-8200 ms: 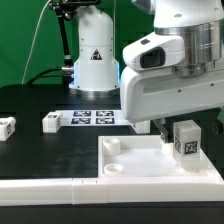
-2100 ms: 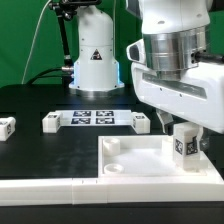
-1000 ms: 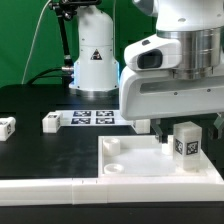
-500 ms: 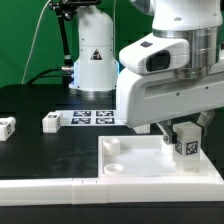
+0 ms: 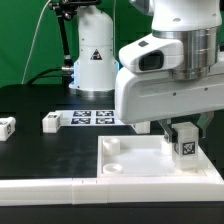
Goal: Assemble one leg
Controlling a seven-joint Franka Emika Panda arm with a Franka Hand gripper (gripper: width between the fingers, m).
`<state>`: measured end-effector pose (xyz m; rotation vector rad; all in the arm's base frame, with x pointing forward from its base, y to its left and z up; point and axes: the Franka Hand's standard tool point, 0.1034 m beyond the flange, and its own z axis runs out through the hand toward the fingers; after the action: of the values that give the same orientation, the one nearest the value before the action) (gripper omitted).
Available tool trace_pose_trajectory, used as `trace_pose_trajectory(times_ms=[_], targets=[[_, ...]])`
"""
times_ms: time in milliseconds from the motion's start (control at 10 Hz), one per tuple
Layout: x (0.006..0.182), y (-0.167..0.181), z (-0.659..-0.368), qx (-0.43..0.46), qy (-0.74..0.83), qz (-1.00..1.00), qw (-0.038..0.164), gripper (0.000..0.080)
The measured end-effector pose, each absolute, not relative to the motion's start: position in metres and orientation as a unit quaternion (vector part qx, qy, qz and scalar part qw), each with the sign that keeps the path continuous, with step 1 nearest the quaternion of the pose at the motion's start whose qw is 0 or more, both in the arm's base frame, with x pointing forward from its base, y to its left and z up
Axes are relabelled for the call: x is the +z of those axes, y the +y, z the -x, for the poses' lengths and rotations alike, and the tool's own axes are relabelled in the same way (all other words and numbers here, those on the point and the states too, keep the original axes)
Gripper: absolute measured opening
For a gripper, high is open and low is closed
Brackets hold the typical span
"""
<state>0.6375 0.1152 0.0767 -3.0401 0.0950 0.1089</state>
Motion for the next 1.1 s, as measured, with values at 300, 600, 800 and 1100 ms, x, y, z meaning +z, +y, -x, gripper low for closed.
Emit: trace_pose_trajectory(times_ms=[300, 600, 800, 1100], targets=[[0.0760, 0.1170, -0.6372, 0.049, 0.269, 0.961, 0.046, 0.0291], [0.0759, 0.1161, -0.6385, 0.058, 0.416, 0.907, 0.047, 0.0291], [0.0761, 0.1169, -0.6386, 0.062, 0.470, 0.879, 0.047, 0.0292], [0.0760, 0.1174, -0.6385, 0.063, 0.491, 0.868, 0.045, 0.0369]])
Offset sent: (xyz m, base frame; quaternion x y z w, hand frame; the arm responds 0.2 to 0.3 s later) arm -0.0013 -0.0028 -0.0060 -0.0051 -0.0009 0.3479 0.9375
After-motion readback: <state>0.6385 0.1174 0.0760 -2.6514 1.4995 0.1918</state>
